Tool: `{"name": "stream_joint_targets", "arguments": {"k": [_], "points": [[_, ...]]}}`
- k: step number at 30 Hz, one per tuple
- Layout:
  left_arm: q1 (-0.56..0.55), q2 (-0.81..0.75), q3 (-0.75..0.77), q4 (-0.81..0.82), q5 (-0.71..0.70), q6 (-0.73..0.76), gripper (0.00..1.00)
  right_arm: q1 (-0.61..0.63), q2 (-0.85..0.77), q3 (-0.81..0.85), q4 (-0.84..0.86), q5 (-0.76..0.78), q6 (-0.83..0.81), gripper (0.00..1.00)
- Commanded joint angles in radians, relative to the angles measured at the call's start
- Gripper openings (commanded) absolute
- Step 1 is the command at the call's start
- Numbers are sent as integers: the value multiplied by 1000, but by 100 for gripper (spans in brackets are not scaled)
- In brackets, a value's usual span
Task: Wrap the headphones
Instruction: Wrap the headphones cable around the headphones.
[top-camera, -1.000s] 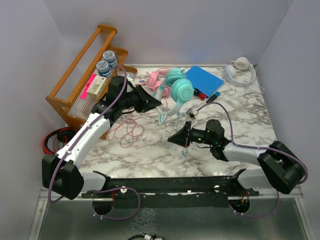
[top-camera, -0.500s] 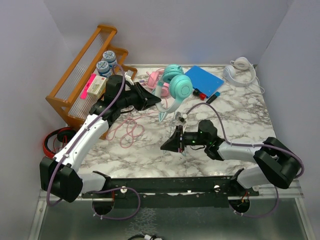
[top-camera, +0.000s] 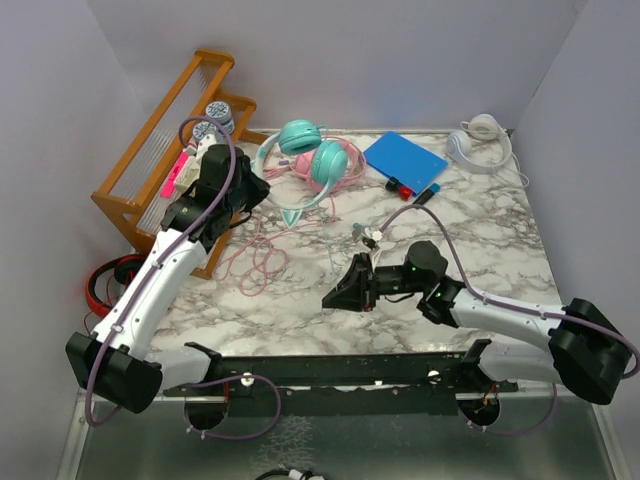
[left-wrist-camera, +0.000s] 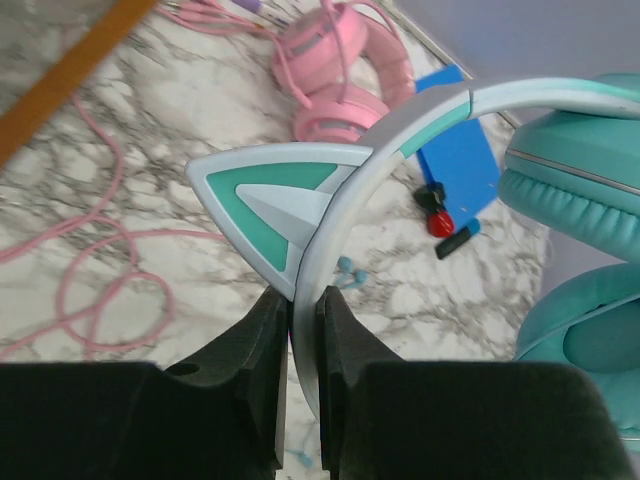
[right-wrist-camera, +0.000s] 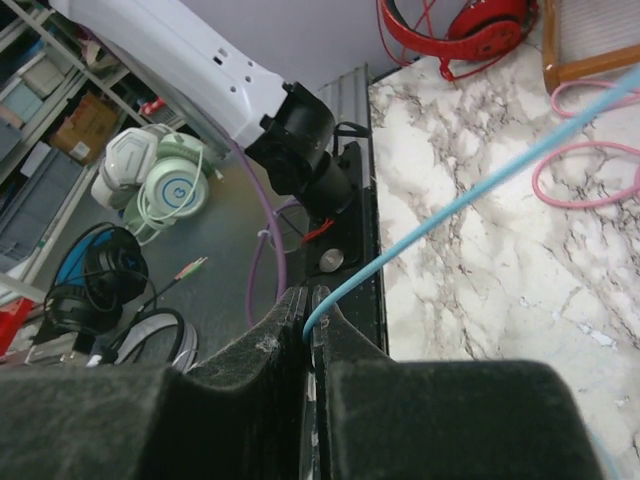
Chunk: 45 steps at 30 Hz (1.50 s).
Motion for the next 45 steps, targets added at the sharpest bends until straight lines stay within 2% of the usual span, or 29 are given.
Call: {"name": "stream_joint_targets", "arguments": {"k": [1, 5, 12, 19, 23, 25, 27, 29, 34, 41, 45], "points": [[3, -50, 33, -36, -247, 120, 12, 8, -51, 87, -100, -57, -5, 14], [3, -63, 3, -36, -281, 230, 9, 9, -86, 179, -235, 53, 0, 9], [-21, -62, -40, -39, -294, 366, 4, 8, -104, 372, -498, 214, -143, 4], [-140, -40, -71, -80, -504, 523, 4, 8, -39, 420, -603, 421, -238, 1], [-224, -21, -94, -90, -537, 648, 3, 9, 24, 489, -721, 537, -330, 1], [-240, -18, -103, -97, -506, 727, 2, 9, 39, 522, -784, 587, -392, 1], [-244, -32, -116, -105, -414, 823, 2, 9, 43, 545, -825, 657, -448, 1], [-247, -50, -126, -105, -380, 862, 3, 8, 42, 555, -849, 751, -492, 1], [-248, -69, -121, -119, -316, 908, 5, 9, 39, 561, -870, 846, -581, 1], [-250, -84, -85, -162, -23, 943, 5, 9, 80, 586, -870, 954, -606, 1], [-255, -80, -85, -185, 11, 944, 6, 9, 95, 599, -840, 1021, -614, 6]]}}
